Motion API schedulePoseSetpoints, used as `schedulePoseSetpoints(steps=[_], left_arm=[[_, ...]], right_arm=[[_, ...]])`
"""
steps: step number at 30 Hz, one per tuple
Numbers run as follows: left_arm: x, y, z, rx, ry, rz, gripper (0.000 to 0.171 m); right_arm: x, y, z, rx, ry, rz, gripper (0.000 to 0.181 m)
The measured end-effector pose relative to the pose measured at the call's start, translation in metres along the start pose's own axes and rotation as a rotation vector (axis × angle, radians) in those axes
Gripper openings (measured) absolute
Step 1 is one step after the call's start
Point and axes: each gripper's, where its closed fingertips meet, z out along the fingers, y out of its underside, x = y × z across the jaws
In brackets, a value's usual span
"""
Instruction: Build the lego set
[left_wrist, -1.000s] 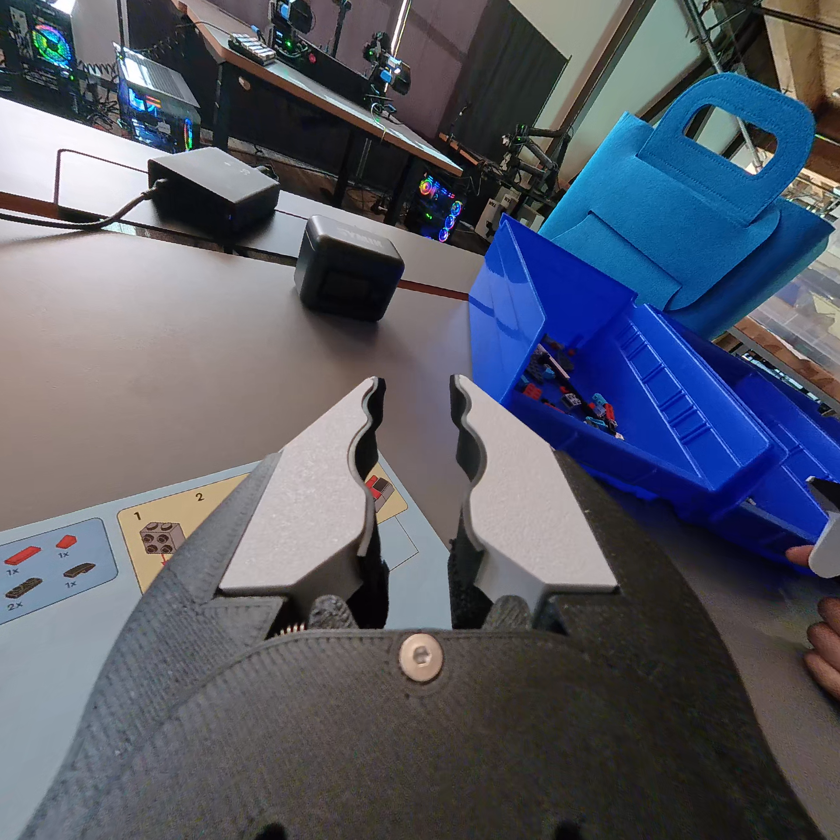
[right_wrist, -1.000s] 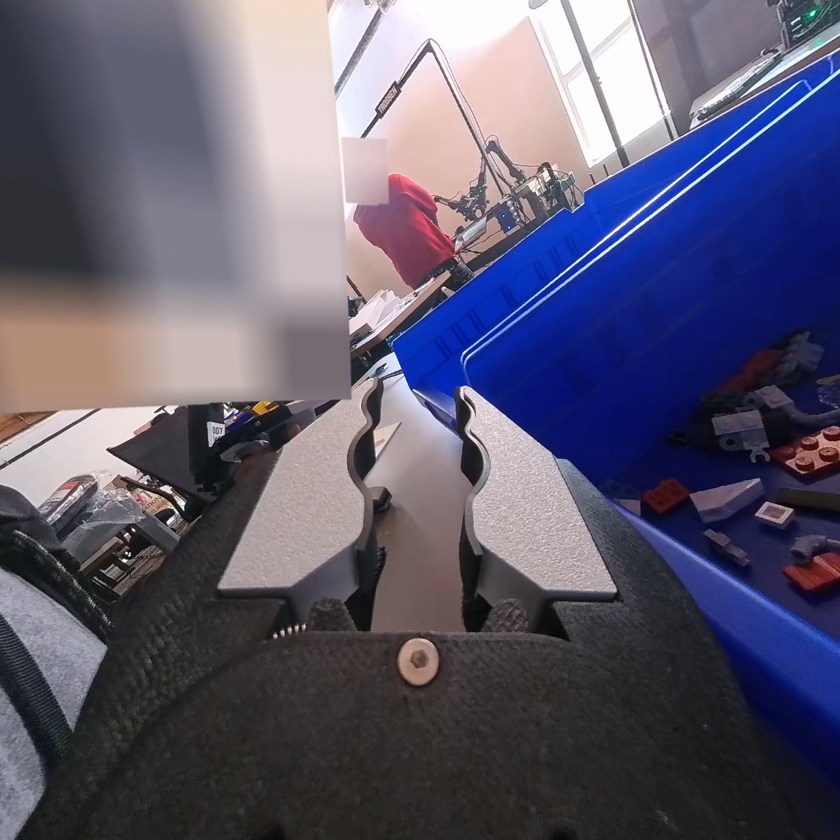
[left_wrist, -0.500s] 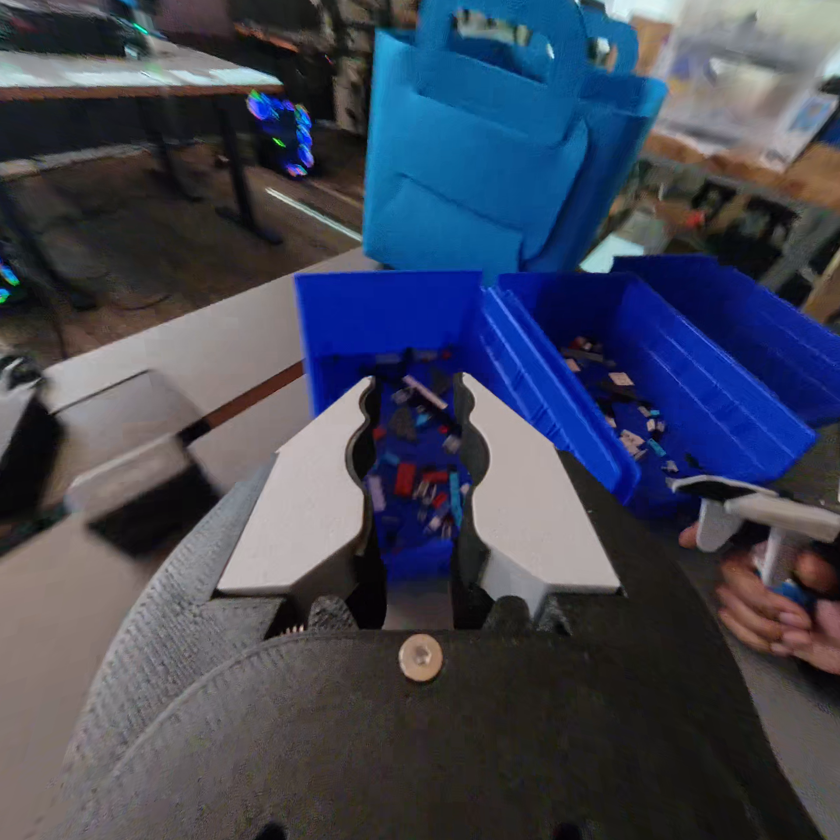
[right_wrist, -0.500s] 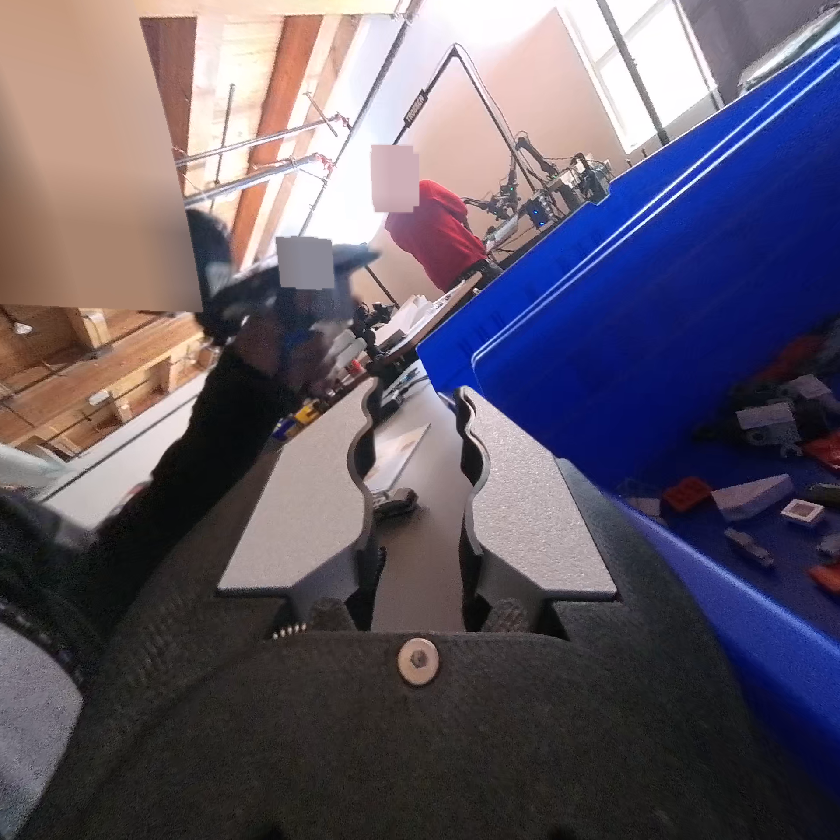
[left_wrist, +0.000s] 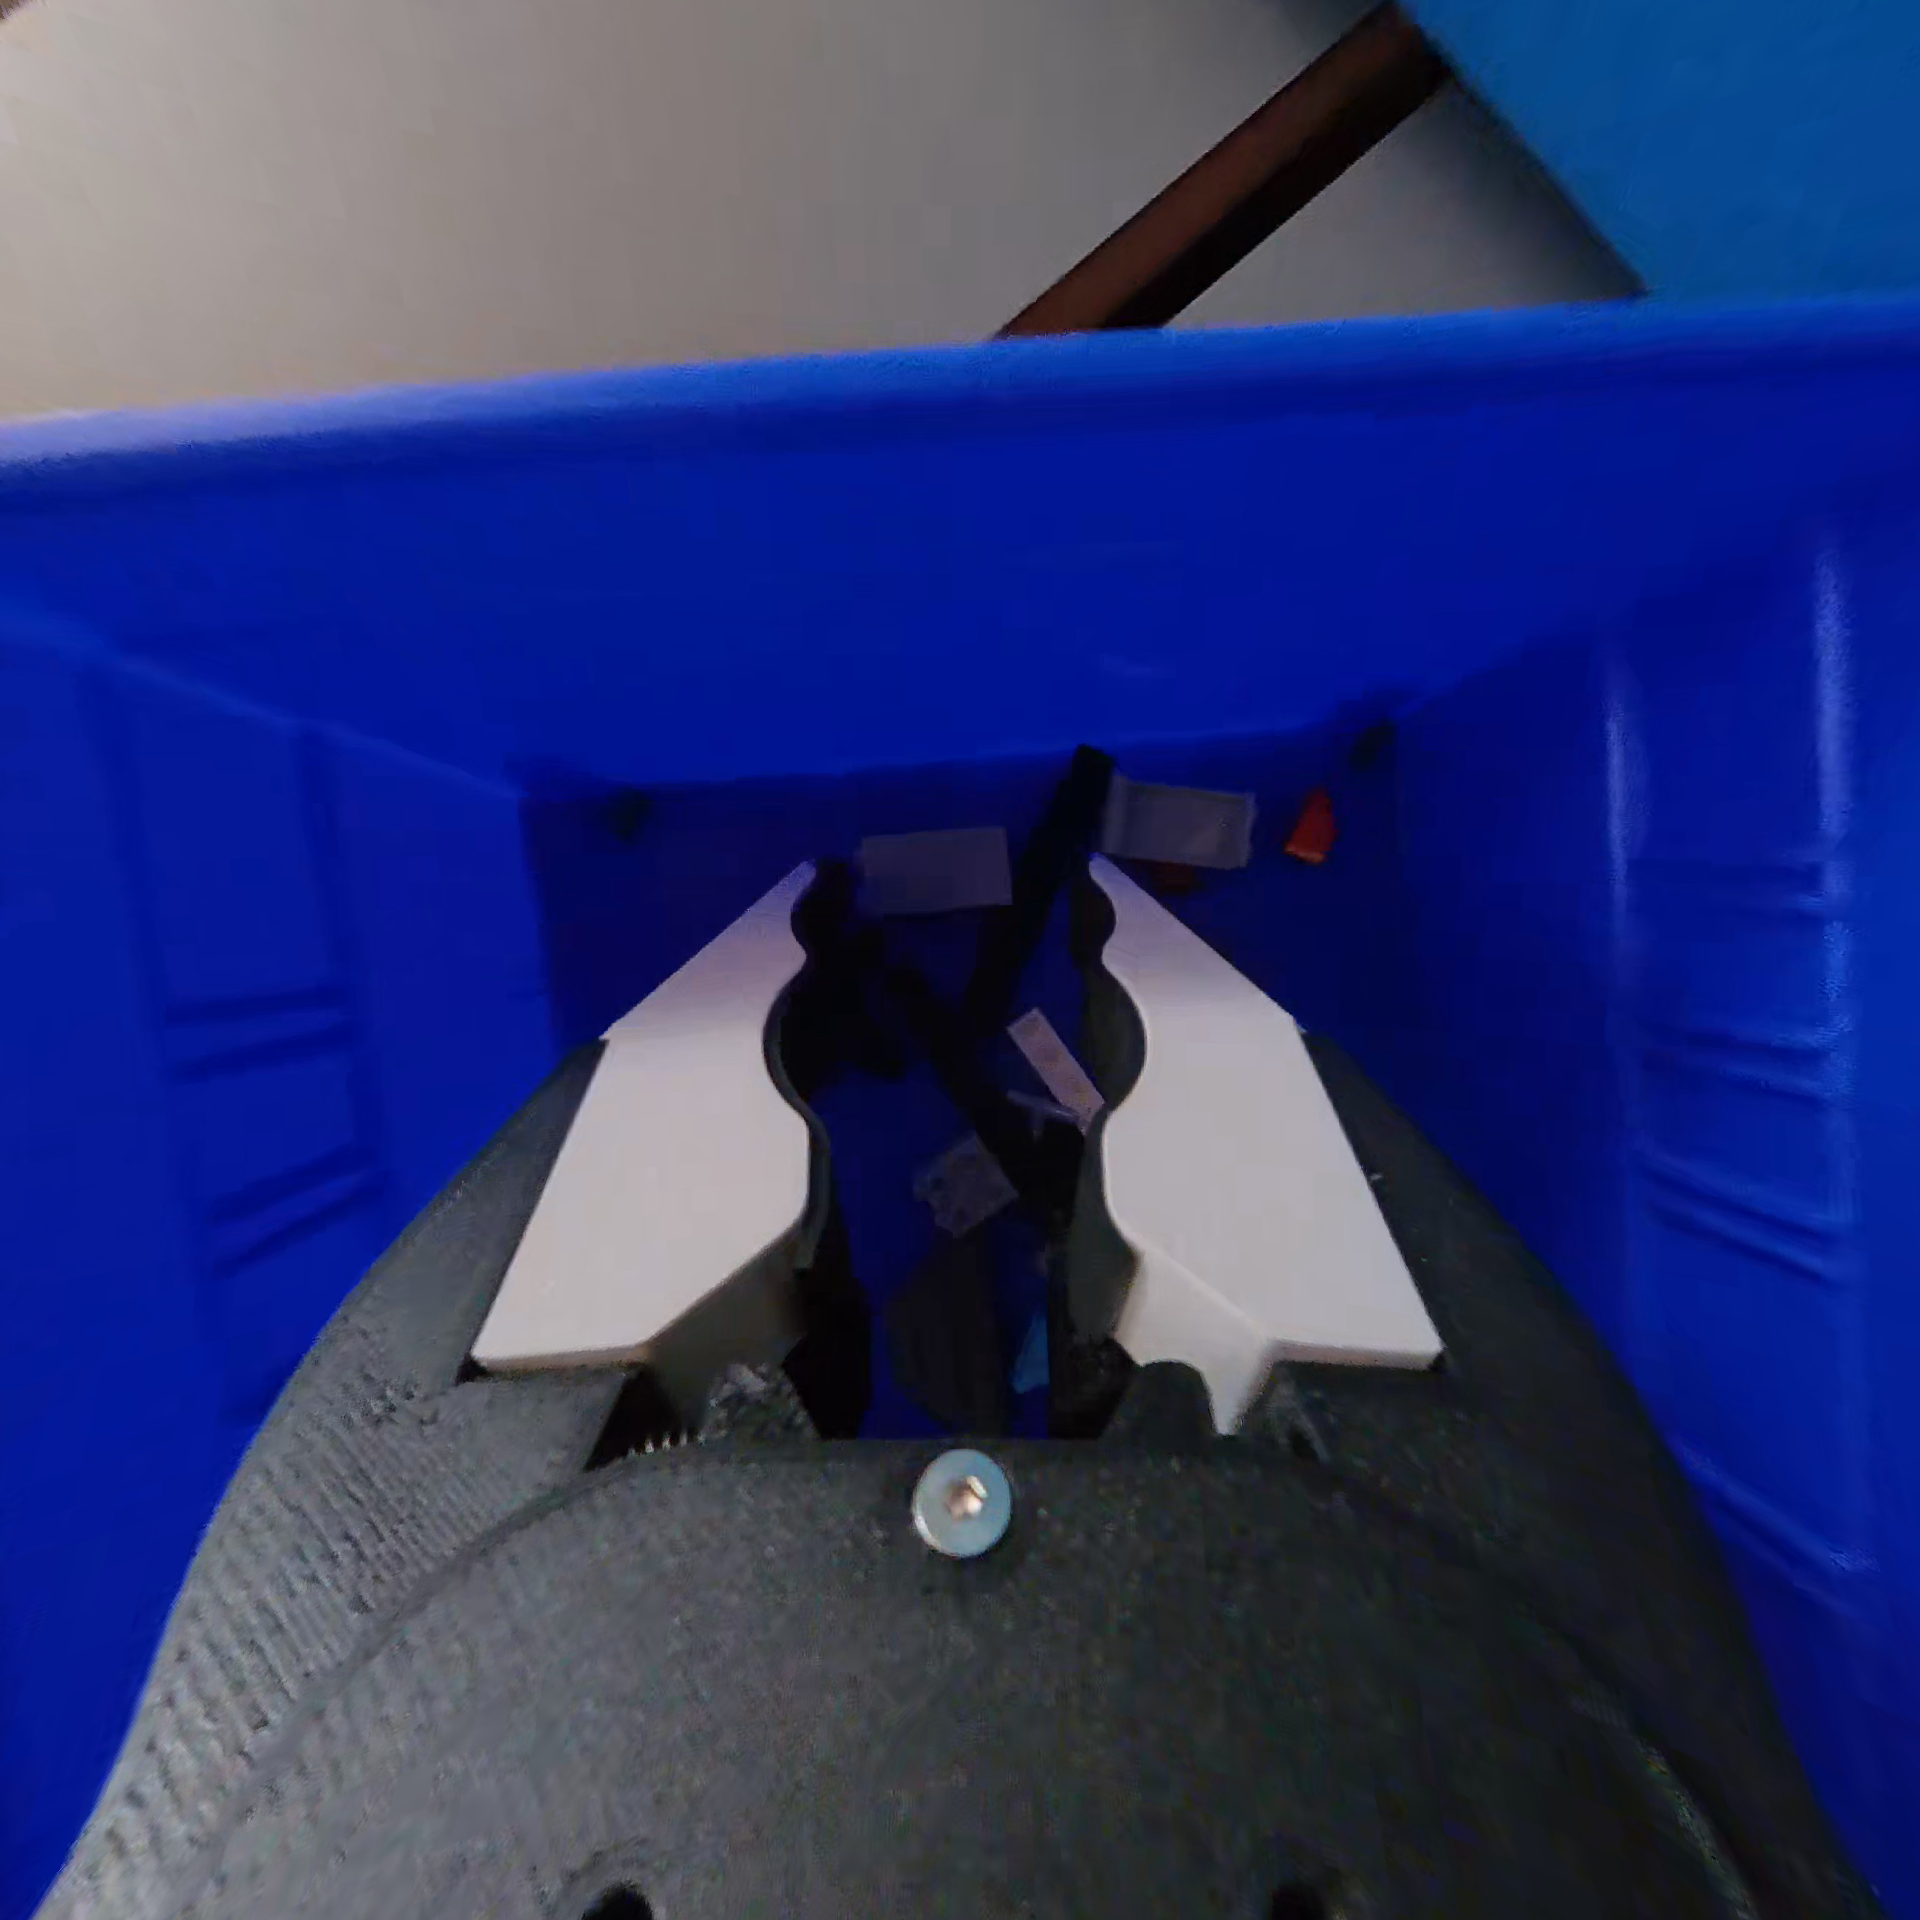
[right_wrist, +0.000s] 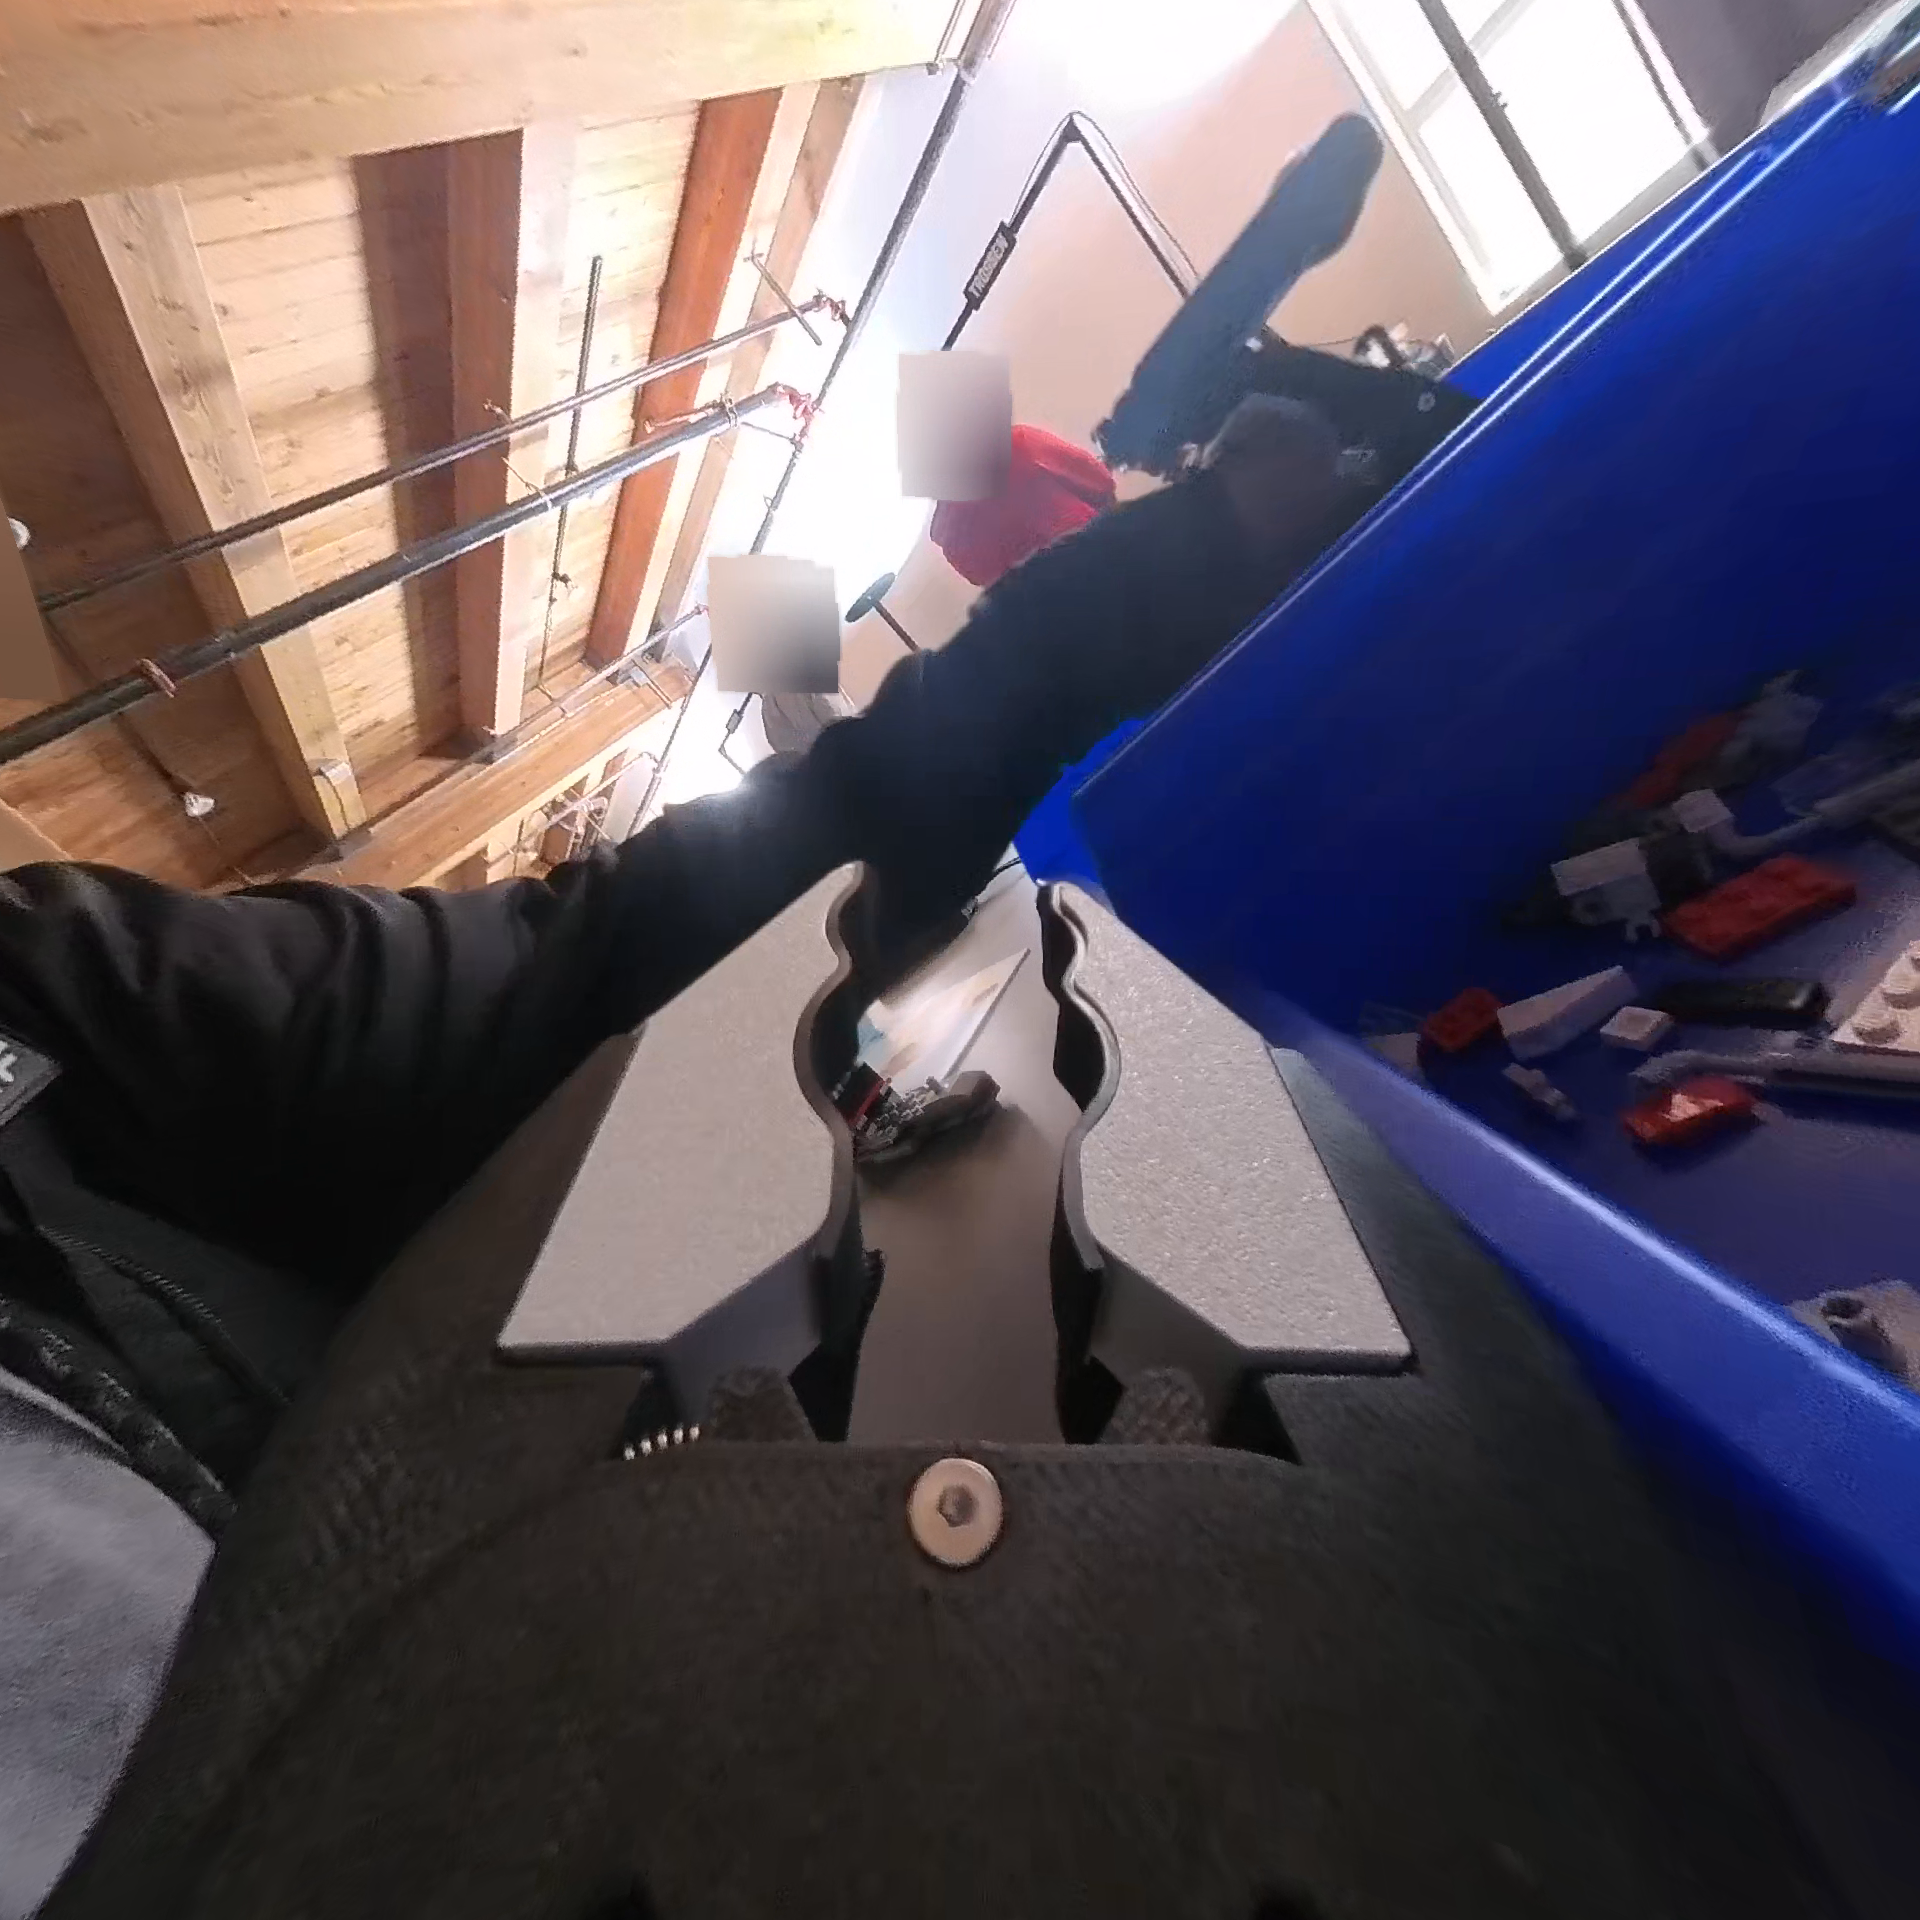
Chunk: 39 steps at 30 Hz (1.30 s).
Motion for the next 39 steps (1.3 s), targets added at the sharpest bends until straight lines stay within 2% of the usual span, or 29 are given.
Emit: schedulePoseSetpoints(steps=[5, 7, 8, 12, 16, 20, 22, 24, 27, 29, 31, 36, 38, 39], left_arm=[[-0.009, 0.0, 0.015, -0.016, -0.036, -0.025, 0.053], [-0.009, 0.0, 0.014, -0.017, -0.027, -0.032, 0.047], [-0.009, 0.001, 0.013, -0.018, -0.024, -0.026, 0.037], [-0.012, 0.003, 0.007, -0.001, -0.002, -0.037, 0.037], [-0.01, -0.007, -0.019, 0.101, 0.047, -0.074, 0.037], [0.007, 0.0, -0.063, 0.174, 0.128, -0.083, 0.036], [0.023, 0.019, -0.098, 0.217, 0.185, -0.067, 0.036], [0.039, 0.057, -0.131, 0.224, 0.237, -0.04, 0.036], [0.061, 0.137, -0.17, 0.155, 0.301, 0.008, 0.036], [0.07, 0.188, -0.184, 0.099, 0.305, 0.033, 0.035], [0.078, 0.225, -0.184, 0.037, 0.299, 0.044, 0.035], [0.07, 0.271, -0.146, -0.118, 0.189, 0.099, 0.035], [0.062, 0.279, -0.144, -0.168, 0.154, 0.125, 0.045], [0.062, 0.273, -0.15, -0.148, 0.166, 0.137, 0.048]], right_arm=[[0.002, -0.004, -0.003, 0.004, -0.017, 0.044, 0.033], [0.003, -0.004, -0.003, 0.001, -0.021, 0.057, 0.033], [0.004, -0.004, -0.003, 0.002, -0.02, 0.062, 0.033], [0.005, -0.003, -0.002, -0.002, -0.01, 0.055, 0.033], [0.004, -0.001, -0.001, -0.009, 0.001, 0.036, 0.033], [0.005, -0.001, -0.001, -0.008, 0.006, 0.031, 0.033], [0.005, -0.002, -0.001, -0.006, 0.006, 0.033, 0.033], [0.005, -0.002, -0.001, -0.006, 0.004, 0.037, 0.033], [0.005, -0.002, -0.001, -0.007, 0.002, 0.037, 0.033], [0.004, -0.001, -0.001, -0.008, 0.003, 0.033, 0.033], [0.004, -0.001, 0.0, -0.011, 0.007, 0.025, 0.033], [0.004, 0.001, 0.001, -0.014, 0.028, -0.005, 0.033], [0.005, 0.001, 0.0, -0.014, 0.027, 0.0, 0.033], [0.005, 0.0, 0.0, -0.01, 0.025, 0.008, 0.033]])
